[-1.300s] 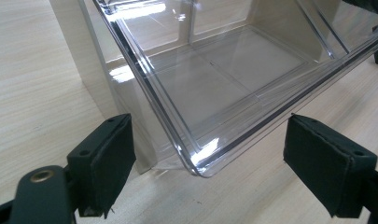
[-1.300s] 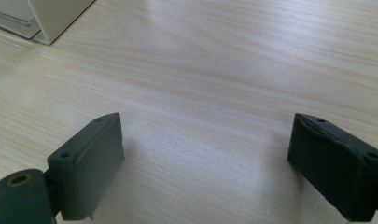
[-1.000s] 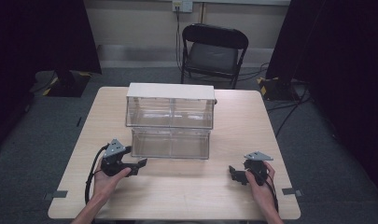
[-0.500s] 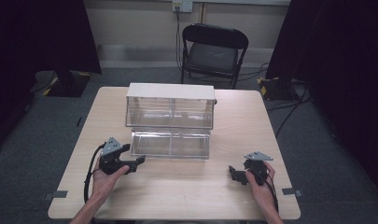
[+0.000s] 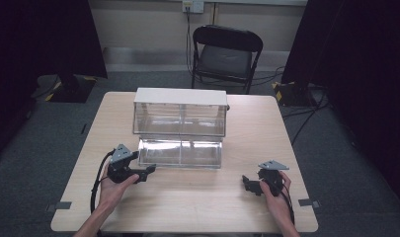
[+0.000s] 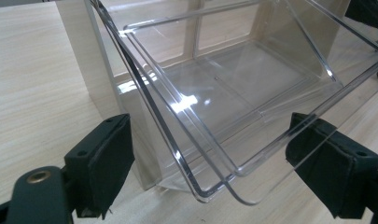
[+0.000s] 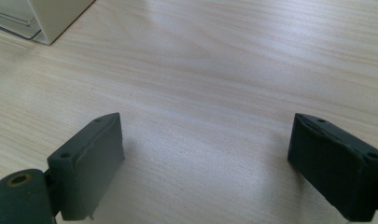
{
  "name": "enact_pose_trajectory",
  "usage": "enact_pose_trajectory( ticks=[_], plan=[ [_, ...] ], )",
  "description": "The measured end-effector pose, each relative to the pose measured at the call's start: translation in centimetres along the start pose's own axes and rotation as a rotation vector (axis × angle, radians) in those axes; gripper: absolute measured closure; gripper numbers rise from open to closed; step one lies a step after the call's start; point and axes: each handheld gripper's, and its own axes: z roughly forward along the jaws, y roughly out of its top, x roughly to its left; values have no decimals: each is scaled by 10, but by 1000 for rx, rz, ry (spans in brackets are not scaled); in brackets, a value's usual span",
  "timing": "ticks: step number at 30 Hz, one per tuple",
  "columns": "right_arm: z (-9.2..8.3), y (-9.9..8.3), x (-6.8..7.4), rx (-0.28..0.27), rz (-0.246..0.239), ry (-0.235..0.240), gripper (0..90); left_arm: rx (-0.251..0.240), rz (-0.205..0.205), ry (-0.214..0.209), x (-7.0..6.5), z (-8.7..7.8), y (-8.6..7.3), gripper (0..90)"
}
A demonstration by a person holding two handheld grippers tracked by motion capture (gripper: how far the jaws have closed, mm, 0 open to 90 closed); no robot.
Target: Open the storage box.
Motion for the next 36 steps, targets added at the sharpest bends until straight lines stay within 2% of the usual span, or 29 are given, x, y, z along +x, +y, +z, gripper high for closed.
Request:
enact_pose_trajectory(
  ticks=[12, 13, 17, 26, 31, 36],
  plan=[
    [0, 0, 0, 0, -1, 0, 97, -2, 0, -5, 0, -1, 4, 153],
    [0, 0, 0, 0, -1, 0, 97, -2, 9, 3, 0, -1, 5, 152],
    [0, 0, 0, 0, 0, 0, 97, -13, -12, 14, 1, -1, 6, 155],
    [0, 0, 0, 2, 1, 0, 91, -10, -16, 24, 4, -2, 7, 158],
    [0, 0, 0, 1, 0, 0, 91, -21, -6, 36, 4, -5, 15, 158],
    [0, 0, 0, 2, 1, 0, 90, -13, 2, 17, 4, -1, 16, 156]
  ],
)
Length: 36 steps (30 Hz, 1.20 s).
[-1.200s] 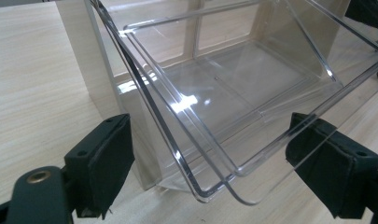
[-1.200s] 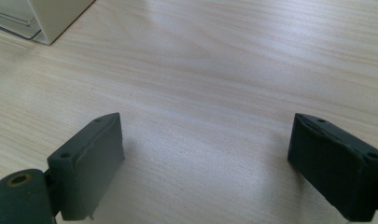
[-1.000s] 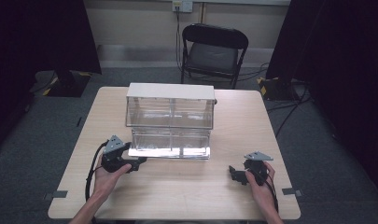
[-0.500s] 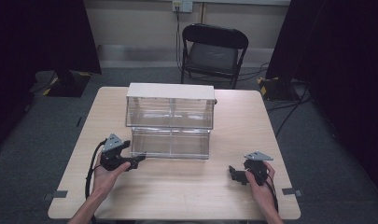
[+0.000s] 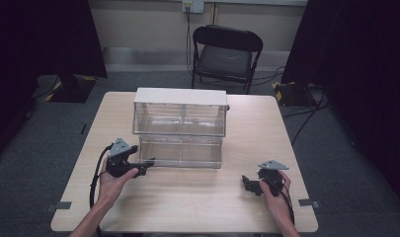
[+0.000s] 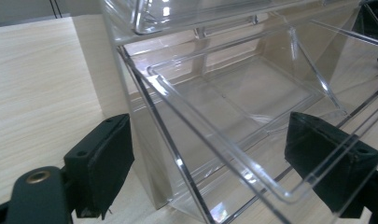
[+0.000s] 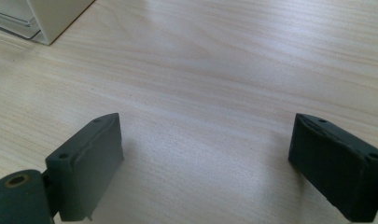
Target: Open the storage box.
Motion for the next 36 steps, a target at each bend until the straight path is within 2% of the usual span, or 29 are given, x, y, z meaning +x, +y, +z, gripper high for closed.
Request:
enact_pose_trajectory(
  ticks=[3, 9, 14, 15, 17, 19, 20, 25, 28, 33, 36],
  plan=[
    [0, 0, 0, 0, 0, 0, 91, 8, 24, 1, -1, 2, 0, 157],
    [0, 0, 0, 0, 0, 0, 91, -2, 10, -5, 0, 1, 1, 156],
    [0, 0, 0, 1, -2, 1, 87, -2, 12, -10, -2, 2, 6, 157],
    [0, 0, 0, 0, -2, 0, 85, -2, 27, 1, -3, 1, 11, 145],
    [1, 0, 0, 0, -4, 0, 84, -15, 11, -2, -3, 1, 14, 131],
    [1, 0, 0, 0, -4, 0, 84, -25, 15, 11, -2, 0, 15, 167],
    [1, 0, 0, 0, -4, 0, 84, -32, 7, 11, -1, 0, 15, 156],
    [1, 0, 0, 0, -4, 0, 84, -37, -1, -1, -1, 2, 15, 149],
    [1, 0, 0, 0, -4, 0, 84, -51, -24, -15, 1, 2, 17, 155],
    [1, 0, 0, 0, -4, 0, 83, -45, -1, -4, 0, 3, 18, 143],
    [1, 0, 0, 0, -4, 0, 84, -43, -7, -6, 1, 3, 18, 136]
  ],
)
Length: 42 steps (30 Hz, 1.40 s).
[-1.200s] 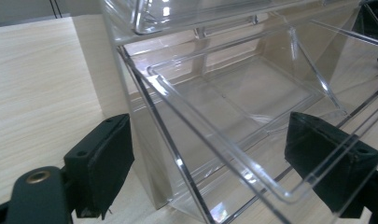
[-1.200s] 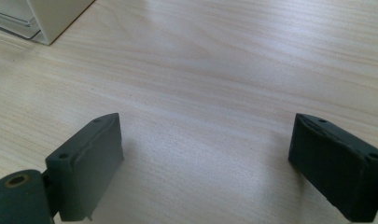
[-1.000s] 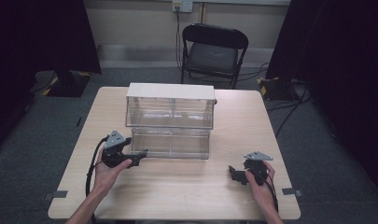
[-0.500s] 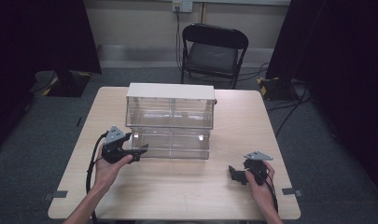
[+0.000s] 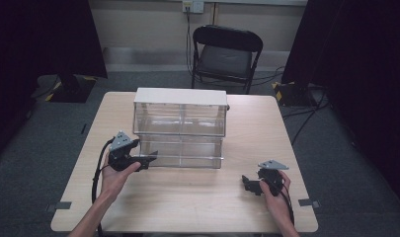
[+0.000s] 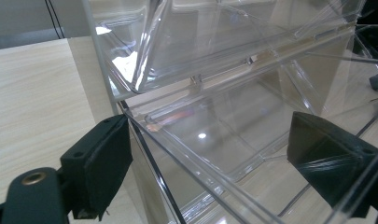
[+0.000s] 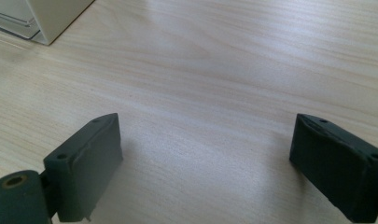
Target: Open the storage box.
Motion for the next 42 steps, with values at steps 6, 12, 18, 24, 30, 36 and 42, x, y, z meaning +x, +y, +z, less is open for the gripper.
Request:
enact_pose_trajectory(
  ticks=[6, 12, 18, 24, 30, 36, 42],
  plan=[
    [0, 0, 0, 0, 0, 0, 84, -2, -12, 2, -1, 0, 1, 131],
    [0, 0, 0, 0, 0, 0, 84, 8, -9, 0, 0, 0, 3, 128],
    [0, 0, 0, 0, 0, 0, 84, -6, -12, 13, 0, -4, 4, 158],
    [0, 0, 0, 0, 0, 0, 83, -21, -21, 5, 3, -4, 5, 153],
    [0, 0, 0, 0, 0, 0, 83, -27, -23, 9, 5, -6, 7, 153],
    [0, 0, 0, 0, 0, 0, 84, -26, -17, 13, 5, -5, 9, 152],
    [0, 0, 0, 0, 0, 0, 84, -31, -23, 14, 6, -5, 9, 151]
  ],
)
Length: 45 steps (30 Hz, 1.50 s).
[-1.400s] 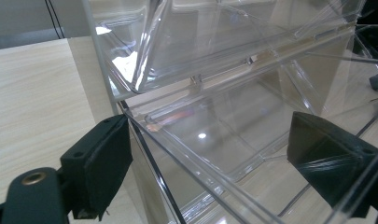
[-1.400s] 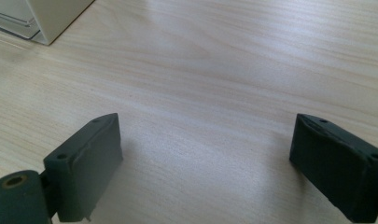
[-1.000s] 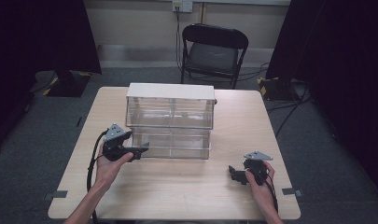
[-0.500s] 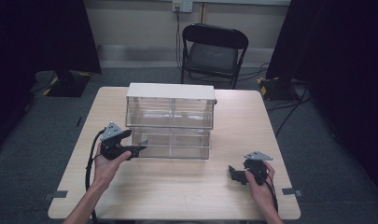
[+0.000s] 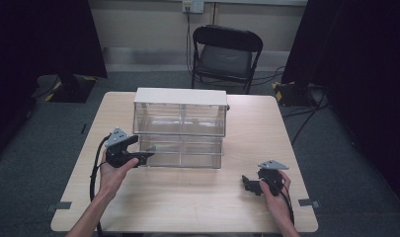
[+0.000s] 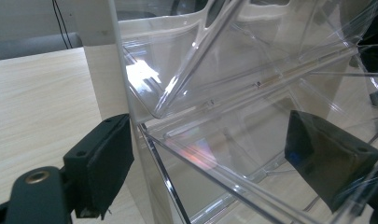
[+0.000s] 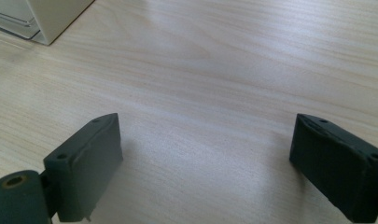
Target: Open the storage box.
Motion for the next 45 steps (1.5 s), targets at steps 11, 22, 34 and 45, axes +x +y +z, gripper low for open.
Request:
enact_pose_trajectory(
  ticks=[11, 22, 34, 45],
  plan=[
    [0, 0, 0, 0, 0, 0, 83, 2, -3, 1, 1, 0, 1, 151],
    [0, 0, 0, 0, 0, 0, 84, 6, -20, -5, 1, 2, 1, 147],
    [0, 0, 0, 0, 0, 0, 84, -3, -29, -18, 1, -2, 2, 154],
    [0, 0, 0, 0, 1, 0, 84, -15, -34, -16, 2, -2, 4, 157]
  ],
)
